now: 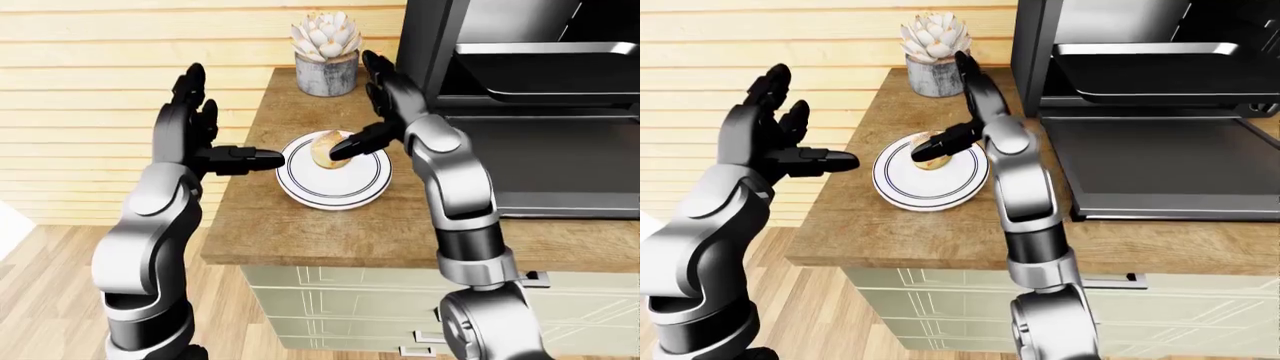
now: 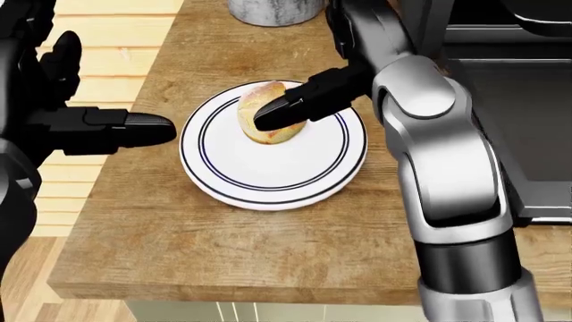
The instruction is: Place the bread on the tray of the toaster oven.
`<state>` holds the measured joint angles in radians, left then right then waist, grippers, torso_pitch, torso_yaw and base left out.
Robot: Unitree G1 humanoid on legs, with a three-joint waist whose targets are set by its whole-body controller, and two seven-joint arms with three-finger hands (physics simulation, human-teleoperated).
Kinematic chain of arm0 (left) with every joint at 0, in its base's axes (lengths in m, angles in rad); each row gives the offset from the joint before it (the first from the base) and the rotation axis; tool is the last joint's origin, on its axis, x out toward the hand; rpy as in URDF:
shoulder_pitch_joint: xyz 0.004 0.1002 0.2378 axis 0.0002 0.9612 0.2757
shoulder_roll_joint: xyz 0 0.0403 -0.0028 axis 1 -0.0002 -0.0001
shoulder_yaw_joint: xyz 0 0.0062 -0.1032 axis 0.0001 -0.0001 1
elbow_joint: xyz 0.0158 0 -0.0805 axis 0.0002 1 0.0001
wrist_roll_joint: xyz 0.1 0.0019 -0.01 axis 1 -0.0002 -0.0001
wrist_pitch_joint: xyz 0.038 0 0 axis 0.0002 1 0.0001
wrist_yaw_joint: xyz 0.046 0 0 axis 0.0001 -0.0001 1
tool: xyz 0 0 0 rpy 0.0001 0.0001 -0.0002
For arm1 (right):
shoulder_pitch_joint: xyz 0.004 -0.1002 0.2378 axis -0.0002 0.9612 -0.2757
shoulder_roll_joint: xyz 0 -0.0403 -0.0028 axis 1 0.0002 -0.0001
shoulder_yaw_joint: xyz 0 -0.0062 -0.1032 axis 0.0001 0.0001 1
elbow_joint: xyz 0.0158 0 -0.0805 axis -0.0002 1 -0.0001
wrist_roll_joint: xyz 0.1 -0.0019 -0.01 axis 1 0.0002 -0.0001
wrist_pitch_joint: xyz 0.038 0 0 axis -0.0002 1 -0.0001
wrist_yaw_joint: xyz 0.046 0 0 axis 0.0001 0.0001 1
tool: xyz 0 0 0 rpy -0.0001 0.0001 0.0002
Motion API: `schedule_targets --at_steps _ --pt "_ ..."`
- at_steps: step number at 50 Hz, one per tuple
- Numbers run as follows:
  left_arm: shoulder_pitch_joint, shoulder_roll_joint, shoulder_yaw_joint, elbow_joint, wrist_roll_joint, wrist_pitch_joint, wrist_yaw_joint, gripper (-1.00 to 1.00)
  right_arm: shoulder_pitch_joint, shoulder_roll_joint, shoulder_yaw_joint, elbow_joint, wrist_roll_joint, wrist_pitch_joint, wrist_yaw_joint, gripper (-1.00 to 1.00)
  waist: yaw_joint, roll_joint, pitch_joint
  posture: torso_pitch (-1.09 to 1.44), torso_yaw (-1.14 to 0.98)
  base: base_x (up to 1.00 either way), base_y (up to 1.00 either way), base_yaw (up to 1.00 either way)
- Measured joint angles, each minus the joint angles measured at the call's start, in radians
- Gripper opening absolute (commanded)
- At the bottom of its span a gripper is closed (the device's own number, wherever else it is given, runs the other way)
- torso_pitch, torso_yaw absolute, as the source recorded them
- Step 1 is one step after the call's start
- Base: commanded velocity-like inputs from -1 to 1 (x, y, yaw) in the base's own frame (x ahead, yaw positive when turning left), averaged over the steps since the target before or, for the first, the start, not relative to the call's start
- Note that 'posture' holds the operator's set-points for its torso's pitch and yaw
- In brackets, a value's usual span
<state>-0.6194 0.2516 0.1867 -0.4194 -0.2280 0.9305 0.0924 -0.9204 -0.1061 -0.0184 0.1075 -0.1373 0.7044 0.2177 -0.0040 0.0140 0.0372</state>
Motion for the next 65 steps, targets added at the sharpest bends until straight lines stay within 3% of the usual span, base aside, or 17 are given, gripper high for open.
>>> schedule_targets --at_steps 10,29,65 --pt "0.005 -0.001 0.000 -0.005 0.000 0.000 -0.001 1.00 0.009 0.017 0.009 0.027 -0.008 -0.026 -0.001 0.73 0.000 0.000 -0.002 0.00 0.00 0.00 0.00 0.00" --pt "0.007 -0.001 0.001 0.011 0.006 -0.016 -0.005 1.00 0.053 0.054 0.031 0.094 -0.041 -0.097 -0.010 0.69 0.000 0.001 -0.006 0.00 0.00 0.00 0.00 0.00" --pt "0.010 -0.003 -0.001 0.005 -0.001 -0.011 -0.001 1.00 -0.026 0.071 0.028 0.363 -0.066 -0.208 -0.060 0.62 0.000 0.004 -0.008 0.00 0.00 0.00 0.00 0.00"
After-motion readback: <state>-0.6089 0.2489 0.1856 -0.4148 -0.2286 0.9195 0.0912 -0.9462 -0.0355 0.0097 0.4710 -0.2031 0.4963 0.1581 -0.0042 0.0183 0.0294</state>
